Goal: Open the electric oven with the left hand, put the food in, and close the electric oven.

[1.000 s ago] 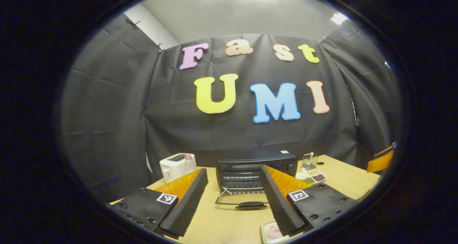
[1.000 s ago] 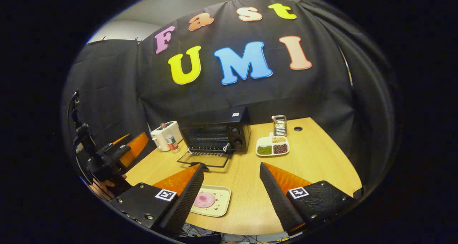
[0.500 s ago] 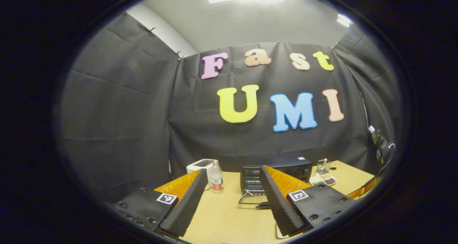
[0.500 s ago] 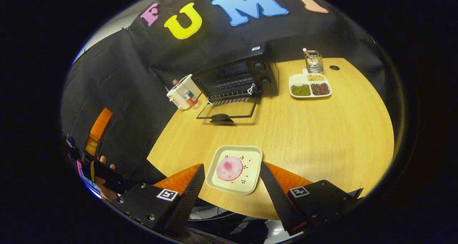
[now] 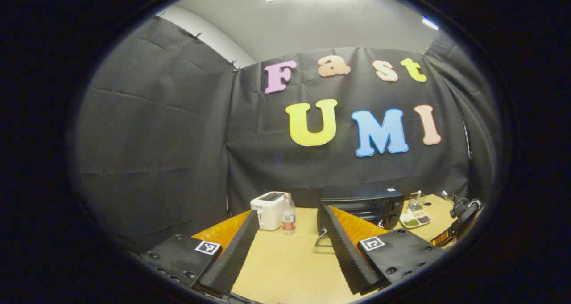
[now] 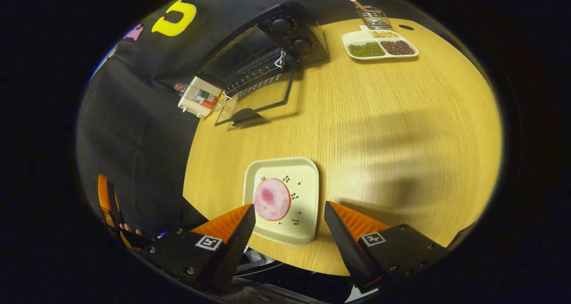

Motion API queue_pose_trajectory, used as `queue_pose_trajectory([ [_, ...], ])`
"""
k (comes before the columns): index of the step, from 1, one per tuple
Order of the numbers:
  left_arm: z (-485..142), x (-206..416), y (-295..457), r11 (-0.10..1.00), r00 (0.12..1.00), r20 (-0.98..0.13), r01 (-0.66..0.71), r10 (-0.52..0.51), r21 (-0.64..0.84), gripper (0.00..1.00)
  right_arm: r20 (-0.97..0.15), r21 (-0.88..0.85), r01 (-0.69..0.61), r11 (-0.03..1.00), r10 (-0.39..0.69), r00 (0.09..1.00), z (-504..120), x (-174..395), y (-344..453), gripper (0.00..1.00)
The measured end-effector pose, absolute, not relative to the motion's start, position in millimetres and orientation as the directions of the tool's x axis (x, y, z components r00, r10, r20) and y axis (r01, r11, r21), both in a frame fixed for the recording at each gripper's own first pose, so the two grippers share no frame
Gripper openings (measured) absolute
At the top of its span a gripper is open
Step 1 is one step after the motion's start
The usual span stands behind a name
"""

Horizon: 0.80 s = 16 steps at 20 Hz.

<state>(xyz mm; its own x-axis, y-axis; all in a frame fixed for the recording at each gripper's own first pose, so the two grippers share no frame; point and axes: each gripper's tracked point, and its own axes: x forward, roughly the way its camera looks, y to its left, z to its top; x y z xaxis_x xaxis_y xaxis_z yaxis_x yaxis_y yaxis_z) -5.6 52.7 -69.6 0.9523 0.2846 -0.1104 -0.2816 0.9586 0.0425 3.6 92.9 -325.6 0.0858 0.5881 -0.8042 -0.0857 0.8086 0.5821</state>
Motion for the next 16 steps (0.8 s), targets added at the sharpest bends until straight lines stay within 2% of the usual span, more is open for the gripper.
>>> queue_pose_trajectory([
  [2,-75.0,-7.6,54.9,0.956,0.948,-0.124,-0.291,0.293,0.034,1.00,-0.812,0.577,-0.075,0.813,0.581,0.049,-332.8,0.8,96.3,0.97],
  [3,-78.3,-6.7,56.4,0.956,0.947,-0.130,-0.293,0.294,0.030,1.00,-0.816,0.575,-0.072,0.815,0.578,0.030,-333.8,0.8,95.6,0.84],
  [5,-83.2,-6.8,56.4,0.956,0.946,-0.144,-0.292,0.291,0.013,1.00,-0.828,0.559,-0.074,0.826,0.560,-0.010,-346.5,-8.0,101.8,0.72],
  [6,-83.7,-7.0,57.1,0.956,0.946,-0.146,-0.292,0.290,0.008,1.00,-0.841,0.541,-0.086,0.837,0.541,-0.029,-352.2,-12.2,101.1,0.62],
  [7,-83.8,-6.2,58.5,0.956,0.946,-0.146,-0.292,0.290,0.008,1.00,-0.850,0.526,-0.101,0.844,0.526,-0.029,-357.5,-11.3,100.9,0.72],
  [8,-84.3,-5.1,61.0,0.957,0.946,-0.146,-0.291,0.289,0.009,1.00,-0.860,0.509,-0.105,0.854,0.510,-0.020,-359.1,-8.1,98.7,0.63],
  [9,-85.2,-3.7,62.5,0.957,0.946,-0.148,-0.289,0.288,0.010,1.00,-0.864,0.502,-0.098,0.859,0.502,-0.027,-359.6,-9.1,96.0,0.30],
  [10,-86.5,-0.6,63.8,0.958,0.947,-0.151,-0.286,0.284,0.009,0.97,-0.863,0.506,-0.088,0.858,0.505,-0.037,-358.4,-10.5,96.0,0.35],
  [12,-90.0,4.9,64.4,0.959,0.947,-0.157,-0.282,0.279,0.004,1.00,-0.885,0.466,-0.075,0.881,0.466,-0.026,-365.9,-9.6,84.4,0.34],
  [13,-90.3,7.1,64.8,0.961,0.949,-0.158,-0.278,0.275,-0.001,1.00,-0.875,0.485,-0.039,0.874,0.484,-0.020,-356.1,-5.6,80.2,0.18],
  [14,-92.0,8.7,64.6,0.961,0.949,-0.160,-0.275,0.271,-0.006,1.00,-0.864,0.504,-0.062,0.862,0.504,-0.021,-361.1,-3.5,79.4,0.02],
  [16,-94.9,9.7,62.7,0.963,0.951,-0.167,-0.268,0.260,-0.023,0.97,-0.867,0.496,-0.072,0.865,0.498,0.016,-360.6,0.6,80.8,0.00],
])
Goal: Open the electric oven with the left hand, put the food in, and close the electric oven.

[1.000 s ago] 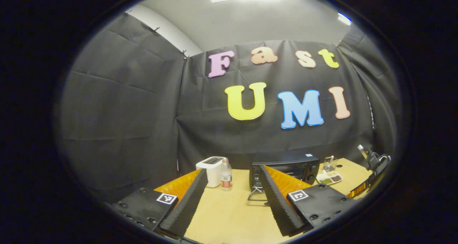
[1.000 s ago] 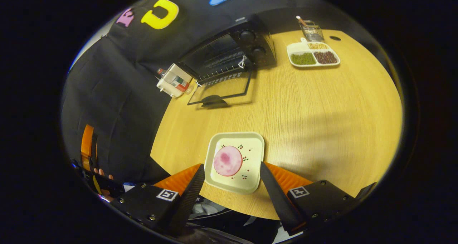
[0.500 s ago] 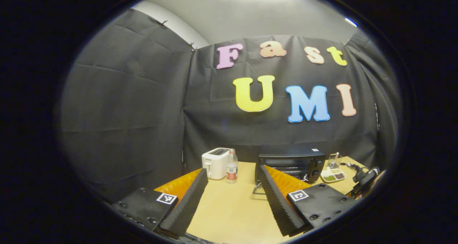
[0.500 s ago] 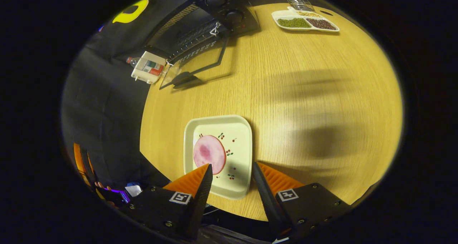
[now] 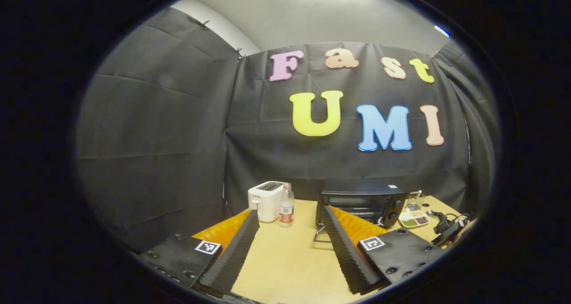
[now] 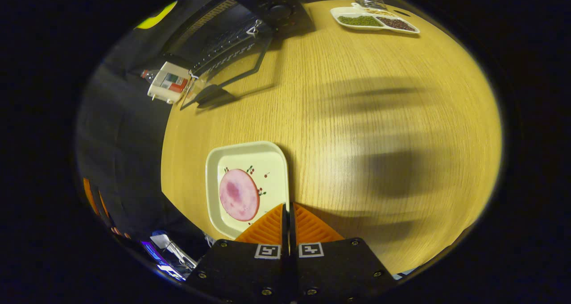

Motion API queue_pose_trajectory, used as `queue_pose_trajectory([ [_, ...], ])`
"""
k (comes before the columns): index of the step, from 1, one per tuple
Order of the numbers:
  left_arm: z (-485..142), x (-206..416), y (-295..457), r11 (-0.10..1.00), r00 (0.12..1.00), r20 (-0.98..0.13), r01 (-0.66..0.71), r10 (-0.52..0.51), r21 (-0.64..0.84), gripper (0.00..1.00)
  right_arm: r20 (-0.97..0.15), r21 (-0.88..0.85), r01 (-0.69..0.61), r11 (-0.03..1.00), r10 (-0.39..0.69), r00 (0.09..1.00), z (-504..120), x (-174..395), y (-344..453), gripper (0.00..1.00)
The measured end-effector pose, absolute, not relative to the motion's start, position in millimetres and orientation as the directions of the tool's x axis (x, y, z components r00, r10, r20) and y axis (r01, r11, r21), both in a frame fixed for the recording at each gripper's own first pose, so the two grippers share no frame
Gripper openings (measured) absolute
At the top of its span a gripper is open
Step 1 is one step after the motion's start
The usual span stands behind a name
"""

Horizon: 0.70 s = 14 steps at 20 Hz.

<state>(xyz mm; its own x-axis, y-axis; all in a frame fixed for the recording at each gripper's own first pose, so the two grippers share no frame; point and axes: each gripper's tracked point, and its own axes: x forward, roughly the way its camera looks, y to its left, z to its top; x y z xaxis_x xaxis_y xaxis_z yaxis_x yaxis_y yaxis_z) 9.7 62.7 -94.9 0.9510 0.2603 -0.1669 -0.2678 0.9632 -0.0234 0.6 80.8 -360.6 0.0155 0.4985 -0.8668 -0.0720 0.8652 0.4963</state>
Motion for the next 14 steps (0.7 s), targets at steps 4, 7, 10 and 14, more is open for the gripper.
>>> queue_pose_trajectory([
  [4,-97.0,20.4,56.4,0.969,0.960,-0.168,-0.237,0.222,-0.069,1.00,-0.842,0.536,-0.085,0.840,0.539,0.018,-363.7,-1.9,89.1,0.00],
  [7,-91.3,27.7,60.1,0.970,0.963,-0.152,-0.233,0.220,-0.074,1.00,-0.825,0.560,-0.067,0.826,0.563,0.049,-354.5,1.9,80.3,0.00],
  [10,-91.5,31.2,61.7,0.972,0.968,-0.144,-0.220,0.207,-0.082,1.00,-0.794,0.604,-0.014,0.797,0.603,0.077,-348.9,8.0,73.8,0.00],
  [14,-96.6,45.0,68.5,0.972,0.970,-0.142,-0.212,0.197,-0.100,0.97,-0.751,0.656,0.079,0.750,0.639,0.167,-333.7,24.7,54.9,0.00],
])
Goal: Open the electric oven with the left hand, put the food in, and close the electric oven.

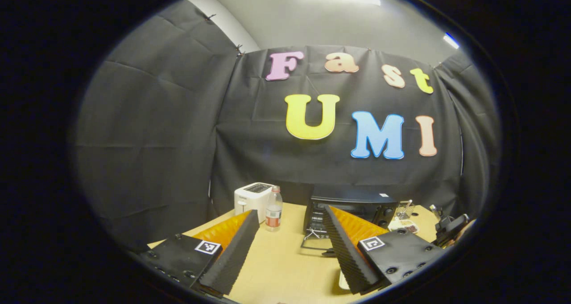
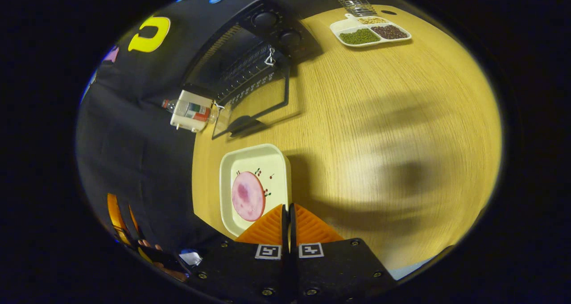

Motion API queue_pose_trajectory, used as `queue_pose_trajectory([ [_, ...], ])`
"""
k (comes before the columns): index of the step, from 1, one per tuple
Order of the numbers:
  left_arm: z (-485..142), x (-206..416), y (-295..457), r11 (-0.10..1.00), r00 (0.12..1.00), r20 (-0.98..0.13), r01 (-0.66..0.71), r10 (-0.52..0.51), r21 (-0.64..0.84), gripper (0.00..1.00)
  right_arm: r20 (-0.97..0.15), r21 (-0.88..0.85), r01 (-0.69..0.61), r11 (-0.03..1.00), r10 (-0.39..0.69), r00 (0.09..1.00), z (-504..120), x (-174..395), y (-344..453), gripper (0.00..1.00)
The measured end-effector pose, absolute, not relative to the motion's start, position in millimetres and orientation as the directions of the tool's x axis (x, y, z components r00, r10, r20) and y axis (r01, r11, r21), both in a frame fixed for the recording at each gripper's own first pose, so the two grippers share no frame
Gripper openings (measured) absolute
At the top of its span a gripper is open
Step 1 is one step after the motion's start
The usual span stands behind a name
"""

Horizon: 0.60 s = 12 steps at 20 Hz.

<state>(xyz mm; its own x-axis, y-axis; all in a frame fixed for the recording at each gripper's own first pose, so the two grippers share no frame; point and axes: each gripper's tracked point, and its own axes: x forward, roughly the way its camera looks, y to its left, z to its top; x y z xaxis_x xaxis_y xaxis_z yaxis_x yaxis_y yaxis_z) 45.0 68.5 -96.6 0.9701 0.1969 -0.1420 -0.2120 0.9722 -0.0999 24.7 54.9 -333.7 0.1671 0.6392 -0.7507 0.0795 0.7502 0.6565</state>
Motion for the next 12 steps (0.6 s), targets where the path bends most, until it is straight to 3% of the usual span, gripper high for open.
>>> queue_pose_trajectory([
  [4,-93.0,64.8,74.8,0.972,0.975,-0.126,-0.199,0.184,-0.126,0.97,-0.704,0.703,0.125,0.700,0.660,0.260,-322.5,33.1,32.2,0.00],
  [8,-93.2,81.1,83.3,0.975,0.977,-0.120,-0.189,0.174,-0.120,0.97,-0.697,0.706,0.203,0.678,0.617,0.365,-310.9,49.0,1.9,0.00],
  [12,-95.6,97.4,97.5,0.978,0.979,-0.120,-0.177,0.163,-0.113,1.00,-0.651,0.752,0.304,0.585,0.585,0.483,-284.2,53.2,-29.9,0.00],
])
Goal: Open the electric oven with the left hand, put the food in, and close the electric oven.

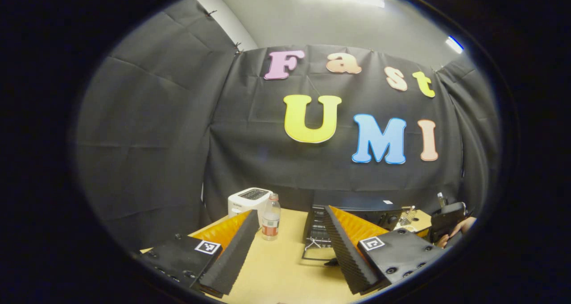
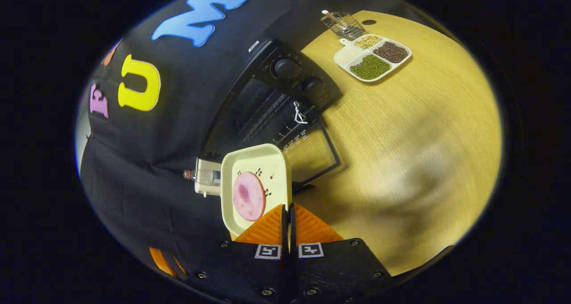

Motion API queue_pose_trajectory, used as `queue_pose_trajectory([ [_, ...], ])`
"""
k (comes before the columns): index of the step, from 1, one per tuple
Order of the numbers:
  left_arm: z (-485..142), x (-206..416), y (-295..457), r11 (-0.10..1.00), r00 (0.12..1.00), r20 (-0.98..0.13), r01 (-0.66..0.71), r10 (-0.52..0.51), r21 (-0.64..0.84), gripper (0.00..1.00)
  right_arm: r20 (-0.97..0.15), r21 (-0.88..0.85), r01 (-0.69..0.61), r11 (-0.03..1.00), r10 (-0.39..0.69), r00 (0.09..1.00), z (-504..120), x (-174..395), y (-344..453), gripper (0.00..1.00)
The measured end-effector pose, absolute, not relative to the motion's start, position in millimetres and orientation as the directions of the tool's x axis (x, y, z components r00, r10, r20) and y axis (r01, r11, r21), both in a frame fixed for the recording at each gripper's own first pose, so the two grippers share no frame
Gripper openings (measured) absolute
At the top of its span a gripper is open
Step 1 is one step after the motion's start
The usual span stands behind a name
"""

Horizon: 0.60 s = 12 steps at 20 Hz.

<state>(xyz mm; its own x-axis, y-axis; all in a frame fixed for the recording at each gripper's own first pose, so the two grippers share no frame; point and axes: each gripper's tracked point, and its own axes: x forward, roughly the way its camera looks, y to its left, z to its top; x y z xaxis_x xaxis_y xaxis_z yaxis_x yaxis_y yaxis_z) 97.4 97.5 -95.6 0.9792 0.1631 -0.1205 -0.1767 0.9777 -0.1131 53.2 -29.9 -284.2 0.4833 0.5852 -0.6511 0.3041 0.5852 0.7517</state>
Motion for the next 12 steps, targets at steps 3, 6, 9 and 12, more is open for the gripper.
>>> queue_pose_trajectory([
  [3,-95.4,109.5,110.4,0.979,0.981,-0.118,-0.168,0.154,-0.116,0.97,-0.632,0.770,0.357,0.529,0.559,0.536,-289.5,46.0,-43.0,0.01],
  [6,-95.4,125.0,124.1,0.982,0.984,-0.106,-0.155,0.144,-0.107,0.97,-0.654,0.755,0.416,0.507,0.530,0.540,-294.1,47.8,-28.7,0.00],
  [9,-97.1,143.3,132.9,0.986,0.986,-0.104,-0.137,0.127,-0.098,0.97,-0.676,0.737,0.510,0.444,0.476,0.563,-306.8,66.9,-25.0,0.00],
  [12,-99.5,156.3,143.3,0.988,0.988,-0.110,-0.122,0.111,-0.093,0.97,-0.675,0.737,0.555,0.385,0.464,0.574,-317.0,87.1,-13.8,0.01],
])
